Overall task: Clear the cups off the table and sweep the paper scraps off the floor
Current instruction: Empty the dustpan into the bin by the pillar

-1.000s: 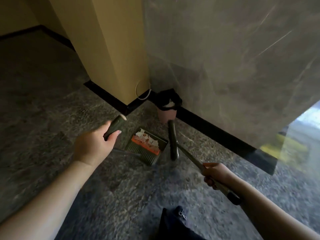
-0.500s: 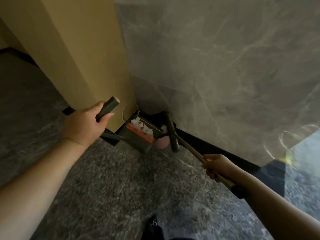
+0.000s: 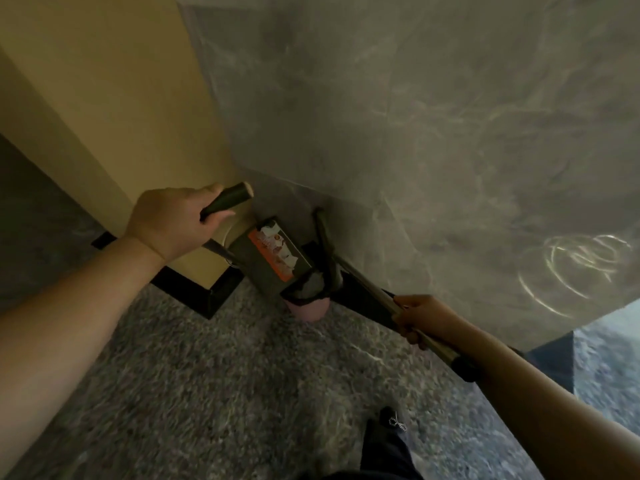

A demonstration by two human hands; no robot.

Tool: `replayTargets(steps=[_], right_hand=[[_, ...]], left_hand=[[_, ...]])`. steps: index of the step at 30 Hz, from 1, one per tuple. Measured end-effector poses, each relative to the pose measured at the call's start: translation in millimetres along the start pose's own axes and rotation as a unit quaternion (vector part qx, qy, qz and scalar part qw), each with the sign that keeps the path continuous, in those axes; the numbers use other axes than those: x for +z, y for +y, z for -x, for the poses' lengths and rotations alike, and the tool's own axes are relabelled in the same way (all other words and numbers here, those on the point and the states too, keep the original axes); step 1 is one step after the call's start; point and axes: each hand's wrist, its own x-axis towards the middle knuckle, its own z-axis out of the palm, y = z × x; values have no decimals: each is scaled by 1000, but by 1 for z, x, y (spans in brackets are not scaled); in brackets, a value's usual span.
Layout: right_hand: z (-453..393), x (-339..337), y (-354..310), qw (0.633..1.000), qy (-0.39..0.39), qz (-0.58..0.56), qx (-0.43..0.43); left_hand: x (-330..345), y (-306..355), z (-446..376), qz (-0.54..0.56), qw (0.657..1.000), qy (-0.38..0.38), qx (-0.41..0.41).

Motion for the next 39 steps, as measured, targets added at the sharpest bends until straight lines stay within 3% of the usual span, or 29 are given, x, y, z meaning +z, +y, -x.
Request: replayTargets(steps=[9,14,18,24,28,39], right_hand=[[-83,-74,-35,998,-63,12,-29],[-115,-92,-44,994,-102,17,-24],[-122,-94,-47,992,-118,20,-30],[-124,-92,-48,994,-104,-23,-9],[-122,-93,-47,994,-101,-33,-8],[-113,-86,-39,995,-94,-29,0]], left_hand=[[22,30,-99,-35,995,-58,77],[28,68,-149,-65,981,-180,-10],[32,82,-170,-74,974,-206,-59],[41,91,-183,66,943,-319,-72],[39,92,-179,110,948,-275,-118],[37,89,-170,-22,963,-240,-122]])
